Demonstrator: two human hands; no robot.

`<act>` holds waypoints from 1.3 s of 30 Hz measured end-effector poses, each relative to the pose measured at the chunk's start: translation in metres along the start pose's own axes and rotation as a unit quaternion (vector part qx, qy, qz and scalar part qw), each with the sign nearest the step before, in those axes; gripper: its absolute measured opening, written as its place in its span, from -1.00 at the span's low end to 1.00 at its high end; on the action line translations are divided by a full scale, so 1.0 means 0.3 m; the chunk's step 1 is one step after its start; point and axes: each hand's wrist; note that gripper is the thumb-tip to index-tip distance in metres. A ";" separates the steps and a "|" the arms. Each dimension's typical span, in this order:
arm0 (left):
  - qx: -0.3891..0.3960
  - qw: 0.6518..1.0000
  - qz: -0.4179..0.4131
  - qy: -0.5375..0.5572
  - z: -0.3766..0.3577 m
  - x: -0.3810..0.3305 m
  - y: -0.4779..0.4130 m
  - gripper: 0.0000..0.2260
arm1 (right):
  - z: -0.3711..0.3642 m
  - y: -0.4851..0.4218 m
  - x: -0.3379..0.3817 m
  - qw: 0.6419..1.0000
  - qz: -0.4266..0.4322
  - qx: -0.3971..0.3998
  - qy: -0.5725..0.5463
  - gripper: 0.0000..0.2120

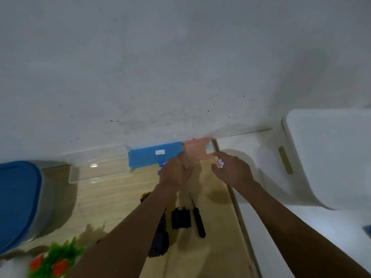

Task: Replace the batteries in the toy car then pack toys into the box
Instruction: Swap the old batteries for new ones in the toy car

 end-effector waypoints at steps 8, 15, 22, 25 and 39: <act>-0.060 0.997 0.052 0.021 -0.093 0.002 -0.046 -0.82 | 0.000 -0.210 0.057 0.962 0.141 0.071 0.223 -0.42; -0.070 0.996 0.048 0.038 -0.158 0.043 -0.063 -0.72 | -0.036 -0.251 0.075 0.928 0.242 0.034 0.283 -0.55; -0.086 0.990 0.080 0.074 -0.188 0.049 -0.051 -0.69 | -0.032 -0.246 0.092 0.908 0.295 0.003 0.298 -0.66; -0.090 0.989 0.089 0.073 -0.188 0.045 -0.047 -0.69 | -0.032 -0.245 0.097 0.901 0.289 0.001 0.324 -0.71; -0.066 0.985 0.128 0.098 -0.181 0.041 -0.050 -0.75 | 0.006 -0.300 0.052 0.902 0.342 0.002 0.262 -0.61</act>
Point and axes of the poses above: each hand's wrist, its own y-axis away from the middle knuckle, its own z-axis out of the back of the hand, x = y × z, and after that the axes turned 6 degrees about -x, right-handed
